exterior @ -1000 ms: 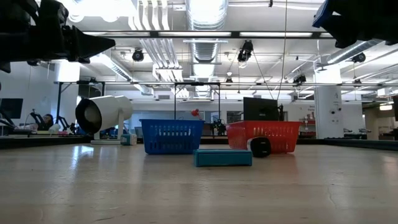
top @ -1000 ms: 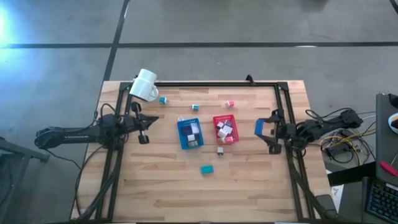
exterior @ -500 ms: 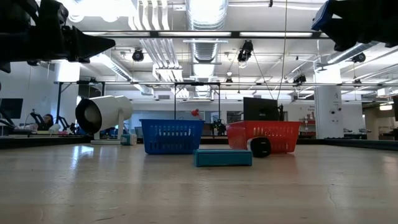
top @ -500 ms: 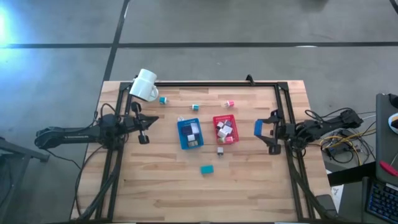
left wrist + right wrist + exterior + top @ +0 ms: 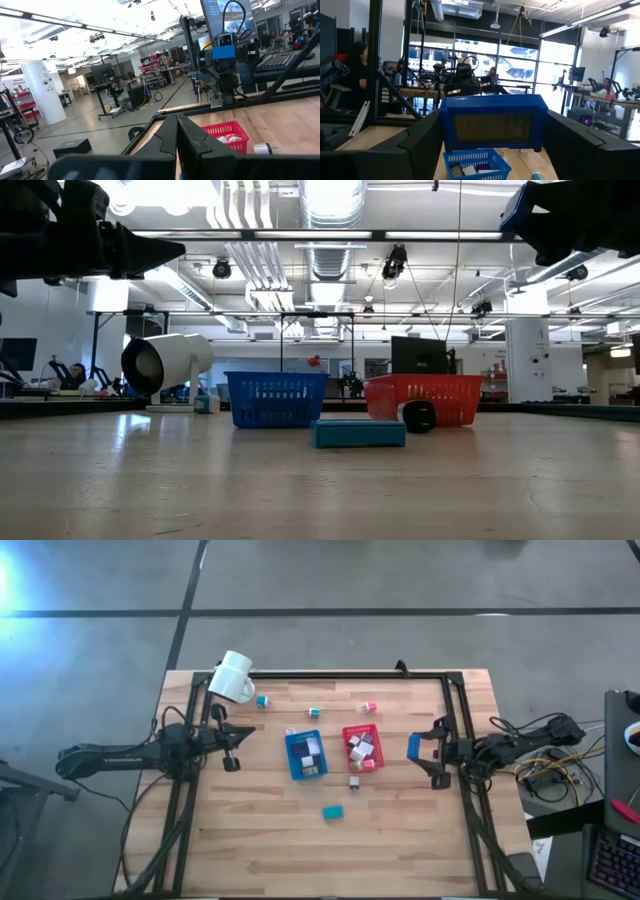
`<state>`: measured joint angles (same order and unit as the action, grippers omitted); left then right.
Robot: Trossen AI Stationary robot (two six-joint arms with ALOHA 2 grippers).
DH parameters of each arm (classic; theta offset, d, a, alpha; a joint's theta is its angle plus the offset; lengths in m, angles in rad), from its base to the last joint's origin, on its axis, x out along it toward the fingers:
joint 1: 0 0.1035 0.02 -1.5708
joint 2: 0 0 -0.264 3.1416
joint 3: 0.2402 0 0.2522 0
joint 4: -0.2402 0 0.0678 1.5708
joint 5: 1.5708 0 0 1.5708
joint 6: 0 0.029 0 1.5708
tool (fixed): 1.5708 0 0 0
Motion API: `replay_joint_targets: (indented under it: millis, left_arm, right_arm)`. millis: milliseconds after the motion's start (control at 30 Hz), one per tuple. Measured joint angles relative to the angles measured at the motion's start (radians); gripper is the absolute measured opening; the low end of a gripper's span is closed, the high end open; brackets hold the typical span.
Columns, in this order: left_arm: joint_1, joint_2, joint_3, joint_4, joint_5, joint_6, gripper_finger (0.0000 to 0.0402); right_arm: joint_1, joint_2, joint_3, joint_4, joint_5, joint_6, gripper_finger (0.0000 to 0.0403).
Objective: Pick & Place Office items
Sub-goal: Put the blue digital clock into the blue bin
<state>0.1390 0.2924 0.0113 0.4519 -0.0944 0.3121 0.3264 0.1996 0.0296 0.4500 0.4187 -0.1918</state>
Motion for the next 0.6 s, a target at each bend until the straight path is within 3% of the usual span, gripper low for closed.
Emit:
replay_joint_targets:
  millis: [400, 600]
  left_arm:
    - [0.0, 0.0, 0.0, 0.0, 0.0, -0.035, 0.0005]
    - [0.0, 0.0, 0.0, 0.0, -0.002, -0.027, 0.0005]
  right_arm:
    - [0.001, 0.082, 0.027, 0.026, 0.005, 0.011, 0.0282]
    - [0.0, 0.189, 0.074, 0.028, 0.079, 0.012, 0.0282]
